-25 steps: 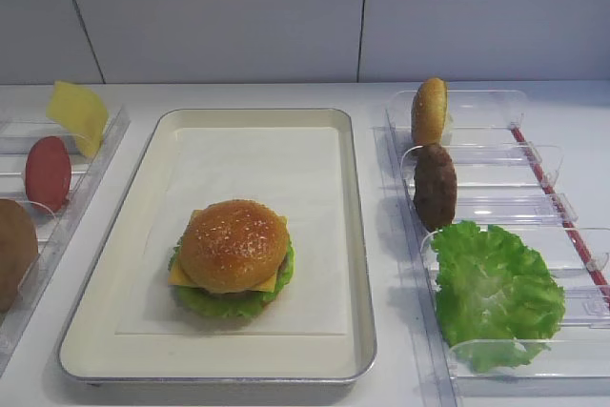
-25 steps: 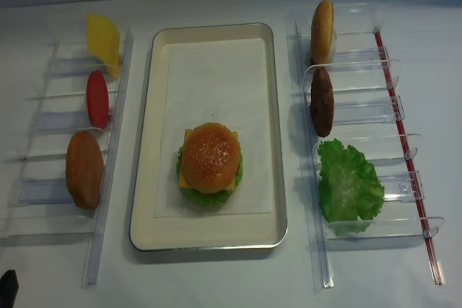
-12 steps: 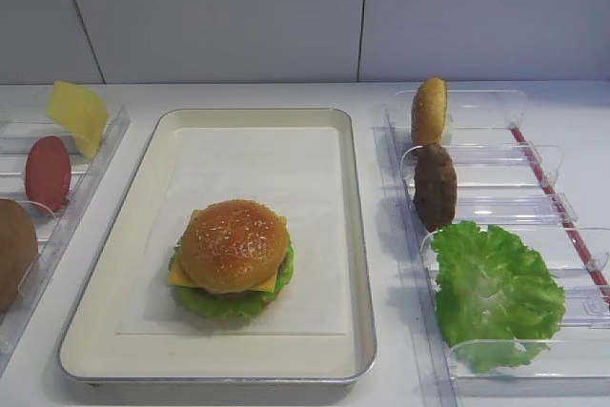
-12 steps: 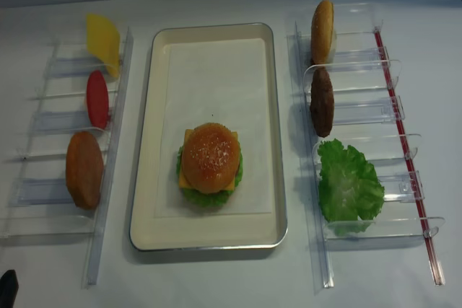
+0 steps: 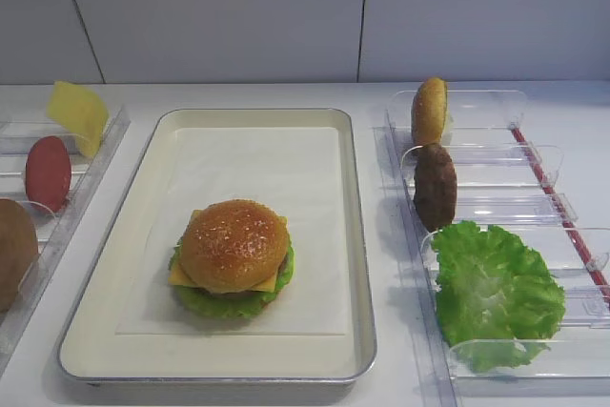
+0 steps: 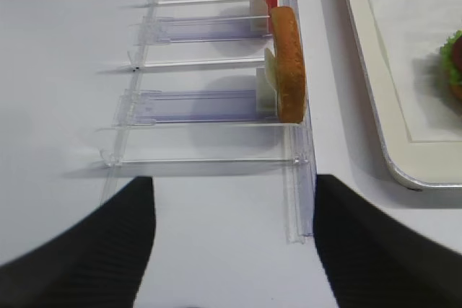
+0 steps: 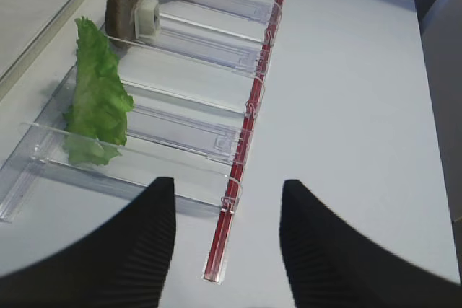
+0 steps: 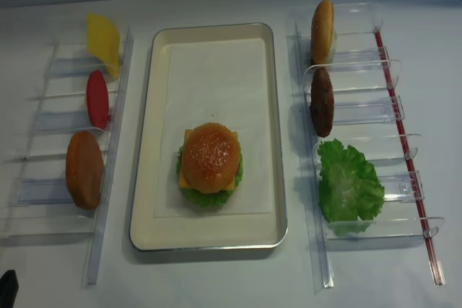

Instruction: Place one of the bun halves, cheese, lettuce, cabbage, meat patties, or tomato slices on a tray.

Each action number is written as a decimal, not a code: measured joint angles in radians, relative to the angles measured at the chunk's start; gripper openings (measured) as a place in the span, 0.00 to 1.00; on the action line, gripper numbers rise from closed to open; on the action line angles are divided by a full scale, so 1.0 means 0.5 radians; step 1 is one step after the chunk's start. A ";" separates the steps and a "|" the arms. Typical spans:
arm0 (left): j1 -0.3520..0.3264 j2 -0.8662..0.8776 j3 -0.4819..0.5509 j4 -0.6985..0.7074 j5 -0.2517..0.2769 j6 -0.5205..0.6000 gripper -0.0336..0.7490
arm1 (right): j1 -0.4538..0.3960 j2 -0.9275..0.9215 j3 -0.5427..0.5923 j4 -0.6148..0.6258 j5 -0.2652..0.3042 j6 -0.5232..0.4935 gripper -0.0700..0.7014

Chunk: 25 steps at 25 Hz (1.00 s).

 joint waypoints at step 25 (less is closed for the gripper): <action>0.000 0.000 0.000 0.000 0.000 0.000 0.65 | 0.000 0.000 0.000 0.000 0.000 -0.009 0.53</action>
